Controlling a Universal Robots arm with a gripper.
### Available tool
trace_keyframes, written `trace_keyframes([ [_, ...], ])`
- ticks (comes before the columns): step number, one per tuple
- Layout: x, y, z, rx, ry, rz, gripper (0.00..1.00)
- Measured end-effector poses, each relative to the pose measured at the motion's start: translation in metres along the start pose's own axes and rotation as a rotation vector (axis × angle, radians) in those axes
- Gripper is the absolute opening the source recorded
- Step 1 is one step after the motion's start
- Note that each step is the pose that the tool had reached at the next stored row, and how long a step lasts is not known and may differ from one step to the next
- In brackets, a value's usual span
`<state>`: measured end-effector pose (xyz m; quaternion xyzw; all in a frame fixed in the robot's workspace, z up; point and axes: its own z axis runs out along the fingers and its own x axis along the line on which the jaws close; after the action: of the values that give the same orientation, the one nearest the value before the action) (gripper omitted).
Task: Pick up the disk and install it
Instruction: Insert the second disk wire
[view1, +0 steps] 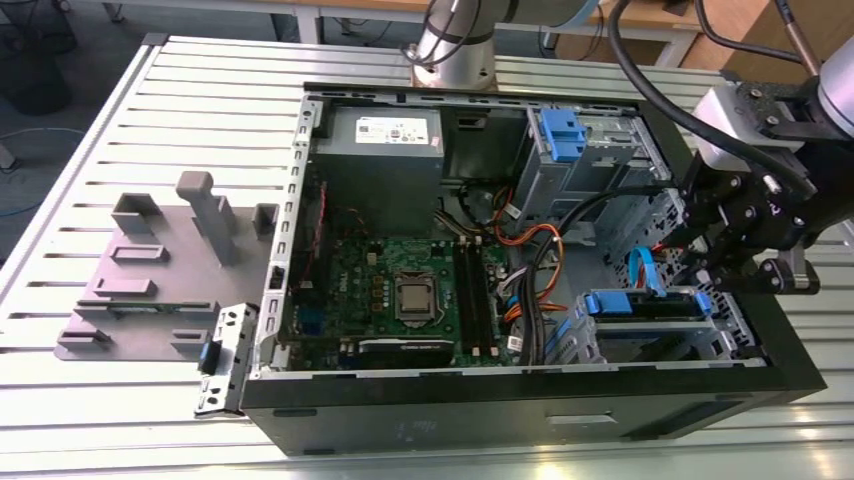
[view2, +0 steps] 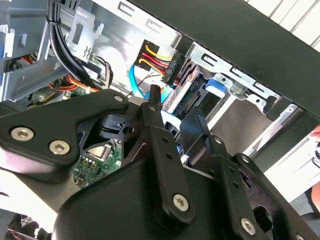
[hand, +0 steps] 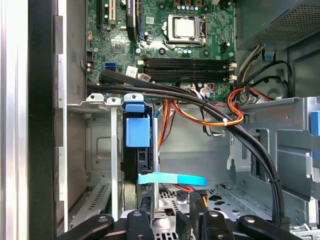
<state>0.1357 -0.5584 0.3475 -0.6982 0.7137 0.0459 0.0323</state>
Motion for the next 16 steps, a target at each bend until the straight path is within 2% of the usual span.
trace_keyframes([
  [7, -0.0022, -0.002, 0.0022, 0.0, -0.0002, 0.0, 0.43],
  [16, -0.0032, -0.0164, 0.0035, 0.0, 0.0001, 0.0, 0.43],
])
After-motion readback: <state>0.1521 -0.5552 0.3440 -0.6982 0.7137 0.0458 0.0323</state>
